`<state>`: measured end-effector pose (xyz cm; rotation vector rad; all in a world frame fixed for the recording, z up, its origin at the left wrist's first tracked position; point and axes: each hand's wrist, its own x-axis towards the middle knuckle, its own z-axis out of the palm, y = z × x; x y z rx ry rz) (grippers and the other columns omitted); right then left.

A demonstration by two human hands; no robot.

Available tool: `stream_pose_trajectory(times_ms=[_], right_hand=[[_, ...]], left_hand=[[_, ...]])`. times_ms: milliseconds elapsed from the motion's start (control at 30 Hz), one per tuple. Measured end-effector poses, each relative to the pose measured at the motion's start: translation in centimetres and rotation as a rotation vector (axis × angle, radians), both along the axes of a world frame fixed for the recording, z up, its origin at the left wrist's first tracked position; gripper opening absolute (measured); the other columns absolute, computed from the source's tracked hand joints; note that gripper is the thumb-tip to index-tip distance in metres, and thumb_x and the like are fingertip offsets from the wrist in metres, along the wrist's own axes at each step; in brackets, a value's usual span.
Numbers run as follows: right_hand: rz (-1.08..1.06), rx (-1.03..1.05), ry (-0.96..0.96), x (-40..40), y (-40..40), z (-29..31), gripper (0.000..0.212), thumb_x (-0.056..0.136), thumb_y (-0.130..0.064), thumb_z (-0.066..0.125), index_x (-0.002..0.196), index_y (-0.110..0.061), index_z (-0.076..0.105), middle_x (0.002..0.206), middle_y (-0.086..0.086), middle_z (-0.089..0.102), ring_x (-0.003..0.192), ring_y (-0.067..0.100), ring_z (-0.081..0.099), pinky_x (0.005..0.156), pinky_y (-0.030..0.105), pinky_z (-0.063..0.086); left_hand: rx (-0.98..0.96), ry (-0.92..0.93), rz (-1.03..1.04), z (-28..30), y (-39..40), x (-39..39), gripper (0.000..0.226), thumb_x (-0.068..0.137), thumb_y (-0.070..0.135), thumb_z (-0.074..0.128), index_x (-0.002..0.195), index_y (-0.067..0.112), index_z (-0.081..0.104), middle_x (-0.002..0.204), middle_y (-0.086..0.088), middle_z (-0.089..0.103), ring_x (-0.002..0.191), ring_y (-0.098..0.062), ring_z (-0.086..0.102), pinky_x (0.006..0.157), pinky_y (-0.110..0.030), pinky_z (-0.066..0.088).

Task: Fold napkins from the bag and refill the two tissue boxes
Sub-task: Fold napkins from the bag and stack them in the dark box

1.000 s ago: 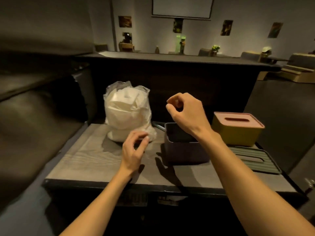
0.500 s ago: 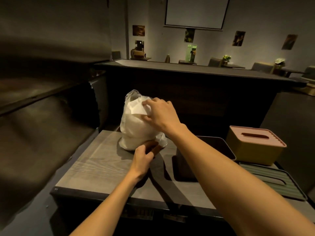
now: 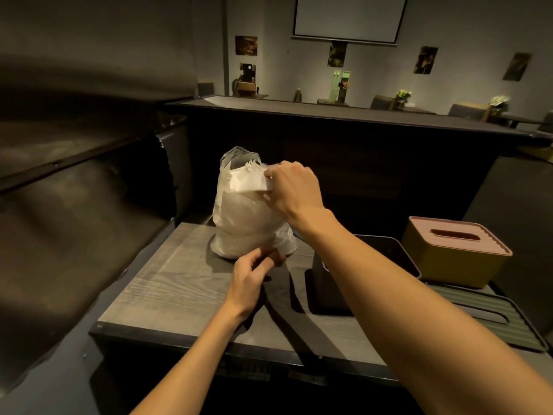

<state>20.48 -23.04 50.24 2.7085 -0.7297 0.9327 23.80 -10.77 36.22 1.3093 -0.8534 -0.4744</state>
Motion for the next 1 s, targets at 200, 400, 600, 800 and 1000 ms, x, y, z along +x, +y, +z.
stream_pose_trajectory(times_ms=[200, 400, 600, 800, 1000], right_hand=[[-0.038, -0.090, -0.102, 0.4, 0.8, 0.2, 0.035, 0.091, -0.004, 0.054, 0.059, -0.018, 0.051, 0.065, 0.000, 0.047, 0.066, 0.025, 0.044, 0.071, 0.037, 0.030], [-0.005, -0.008, -0.136, -0.5, 0.6, 1.2, 0.020, 0.095, -0.007, 0.057, 0.081, -0.019, 0.067, 0.077, -0.002, 0.055, 0.075, 0.021, 0.053, 0.072, 0.035, 0.033], [0.284, 1.016, -0.496, -4.5, 4.2, -0.6, 0.019, 0.100, -0.028, 0.061, 0.093, -0.016, 0.074, 0.077, 0.001, 0.075, 0.064, 0.012, 0.067, 0.056, 0.025, 0.049], [0.276, 1.601, -0.210, -7.6, 7.3, -7.6, 0.025, 0.101, -0.037, 0.064, 0.118, -0.020, 0.067, 0.091, 0.000, 0.078, 0.072, 0.009, 0.068, 0.058, 0.021, 0.050], [0.251, 1.425, -0.140, -9.0, 8.1, -10.4, 0.031, 0.101, -0.049, 0.061, 0.109, -0.023, 0.076, 0.093, -0.004, 0.080, 0.080, 0.012, 0.077, 0.067, 0.027, 0.058]], left_hand=[[0.033, -0.007, -0.011, 0.1, 0.5, -0.4, 0.037, 0.089, 0.037, 0.056, 0.101, 0.009, 0.076, 0.096, 0.000, 0.078, 0.098, -0.016, 0.071, 0.078, -0.034, 0.053], [0.005, -0.035, -0.032, 0.4, 1.0, -0.6, 0.052, 0.079, 0.053, 0.058, 0.101, 0.009, 0.076, 0.097, 0.000, 0.079, 0.098, -0.018, 0.071, 0.079, -0.033, 0.053], [-0.080, 0.182, -0.069, 0.8, 2.1, -0.4, 0.043, 0.095, 0.036, 0.054, 0.110, 0.003, 0.076, 0.110, -0.019, 0.076, 0.111, -0.037, 0.070, 0.106, -0.056, 0.049], [-0.121, 0.594, -0.177, 1.8, 3.4, -1.0, 0.056, 0.105, 0.048, 0.036, 0.130, 0.008, 0.066, 0.111, -0.013, 0.077, 0.101, -0.024, 0.074, 0.091, -0.038, 0.055], [-0.038, 0.568, -0.154, 1.8, 3.4, -0.6, 0.048, 0.108, 0.039, 0.037, 0.128, 0.009, 0.069, 0.129, -0.012, 0.071, 0.120, -0.025, 0.068, 0.094, -0.041, 0.054]])
